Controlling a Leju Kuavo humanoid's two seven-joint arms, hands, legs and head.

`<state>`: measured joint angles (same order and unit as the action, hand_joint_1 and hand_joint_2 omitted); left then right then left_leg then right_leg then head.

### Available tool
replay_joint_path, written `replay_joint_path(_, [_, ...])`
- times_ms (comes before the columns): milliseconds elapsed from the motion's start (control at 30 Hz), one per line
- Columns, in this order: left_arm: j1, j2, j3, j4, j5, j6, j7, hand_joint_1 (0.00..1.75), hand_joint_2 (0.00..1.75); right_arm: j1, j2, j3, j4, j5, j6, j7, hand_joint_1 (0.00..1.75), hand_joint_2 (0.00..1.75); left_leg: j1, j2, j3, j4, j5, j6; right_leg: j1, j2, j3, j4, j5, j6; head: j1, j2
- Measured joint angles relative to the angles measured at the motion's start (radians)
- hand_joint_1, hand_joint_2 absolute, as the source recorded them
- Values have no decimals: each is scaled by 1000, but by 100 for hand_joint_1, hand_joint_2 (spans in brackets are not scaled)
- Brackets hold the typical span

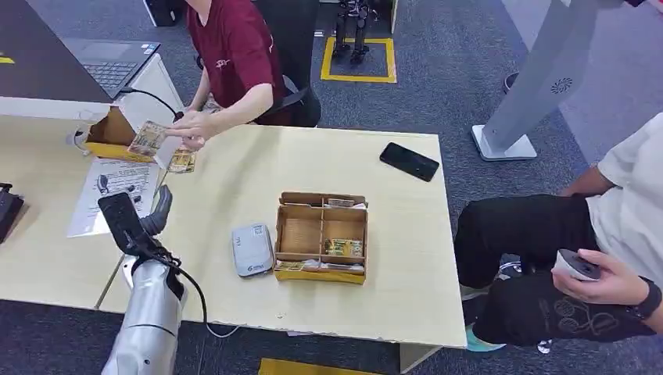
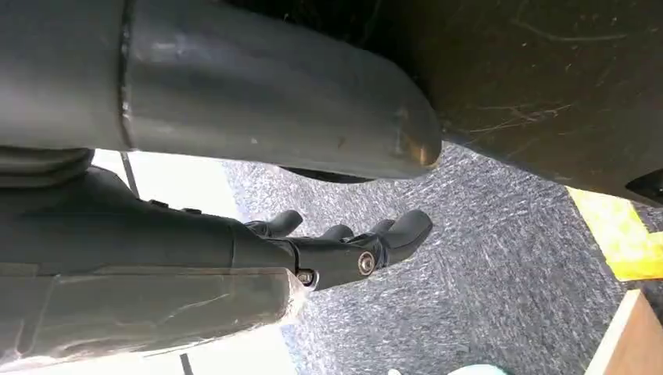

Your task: Pass the card to the sensor for recognition and then transmit it.

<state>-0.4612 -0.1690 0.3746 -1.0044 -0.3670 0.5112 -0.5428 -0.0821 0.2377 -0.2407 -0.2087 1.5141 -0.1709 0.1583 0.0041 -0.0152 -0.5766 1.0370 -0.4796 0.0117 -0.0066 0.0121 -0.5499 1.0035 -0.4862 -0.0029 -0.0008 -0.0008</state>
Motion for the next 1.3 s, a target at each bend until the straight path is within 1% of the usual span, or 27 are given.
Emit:
replay_joint_path(100, [-8,0,3,15,0,-7,10,0,175,0,0,0,0,0,0,0,0,0,0,0,0,0,0,0,0,0,0,0,0,0,0,0])
replay_joint_path(267, [-9,-1,3,25,15,-38,17,0,175,0,-1,0,0,0,-3,-1,0,0,0,0,0,0,0,0,0,0,0,0,0,0,0,0])
replay_joint_path(333, [-8,-4,3,27,34,-102,26,0,175,0,-1,-1,0,0,-8,-1,0,0,0,0,0,0,0,0,0,0,0,0,0,0,0,0])
replay_joint_path(400, [4,-4,-8,24,38,-197,27,0,175,1,-1,-5,0,-2,-14,-6,0,0,0,0,0,0,0,0,0,0,0,0,0,0,0,0])
replay_joint_path(433, [15,-4,-21,17,34,-228,26,0,175,1,-1,-8,0,-2,-15,-7,0,0,0,0,0,0,0,0,0,0,0,0,0,0,0,0])
replay_joint_path(500, [66,-5,-61,-30,18,-313,4,0,175,2,-2,-17,0,-3,-16,-9,0,0,0,1,0,0,0,0,0,2,0,0,0,0,0,0])
replay_joint_path(567, [134,-5,-112,-100,8,-362,-10,0,175,3,-3,-24,0,-3,-16,-9,0,0,0,1,0,0,-1,0,0,2,0,0,0,0,0,0])
replay_joint_path(600, [170,-5,-144,-150,5,-374,-15,0,175,3,-3,-29,0,-4,-16,-9,0,0,0,2,0,0,-1,1,0,3,-1,0,0,0,-1,0])
replay_joint_path(700, [235,-6,-201,-228,2,-382,-15,0,175,4,-4,-40,1,-4,-16,-9,0,0,0,1,-2,0,-1,1,0,1,-2,0,0,0,0,0])
replay_joint_path(800, [295,-2,-237,-316,14,-452,-44,0,175,5,-5,-49,1,-6,-17,-8,0,0,0,2,-2,0,-1,1,0,2,-2,0,0,0,0,0])
replay_joint_path(833, [326,0,-257,-359,8,-466,-56,0,175,6,-5,-54,1,-6,-19,-8,0,0,0,2,-1,0,-1,1,0,2,-2,0,0,0,0,0])
replay_joint_path(900, [389,3,-307,-445,-10,-472,-66,0,175,7,-5,-65,1,-6,-27,-10,0,0,0,1,-2,0,-1,1,0,2,-2,0,0,0,0,0])
replay_joint_path(933, [414,3,-329,-479,-28,-464,-71,0,175,7,-5,-68,1,-6,-29,-12,0,0,0,1,-2,0,-1,1,0,1,-2,0,-1,0,0,0])
replay_joint_path(967, [438,5,-348,-511,-67,-437,-84,0,175,7,-5,-71,1,-7,-31,-12,0,0,0,1,-2,0,-1,1,0,1,-2,0,-1,0,0,0])
replay_joint_path(1033, [481,6,-382,-565,-202,-328,-108,0,175,8,-5,-79,1,-8,-35,-12,0,0,0,1,-2,0,-1,1,0,2,-2,0,0,0,0,0])
replay_joint_path(1067, [503,8,-412,-595,-315,-231,-111,0,175,8,-5,-84,1,-8,-36,-12,0,0,0,1,-2,0,-1,1,0,2,-3,-1,0,0,0,0])
replay_joint_path(1133, [544,12,-477,-622,-448,-99,-96,0,175,7,-5,-89,1,-7,-39,-12,0,0,-1,1,-3,0,-1,1,0,1,-2,-1,-1,1,0,0])
replay_joint_path(1233, [582,20,-551,-641,-489,-44,-82,0,175,7,-5,-94,1,-7,-39,-12,0,0,-1,1,-3,0,-1,1,0,1,-3,-1,-1,1,0,0])
replay_joint_path(1267, [587,22,-566,-643,-522,-24,-71,0,175,7,-5,-94,1,-6,-39,-12,0,0,-1,1,-3,0,-1,1,0,1,-2,-1,0,1,0,0])
replay_joint_path(1300, [594,30,-586,-642,-596,21,-48,0,175,7,-5,-95,1,-6,-39,-12,0,0,-1,1,-3,0,-1,1,0,1,-3,-1,0,1,0,0])
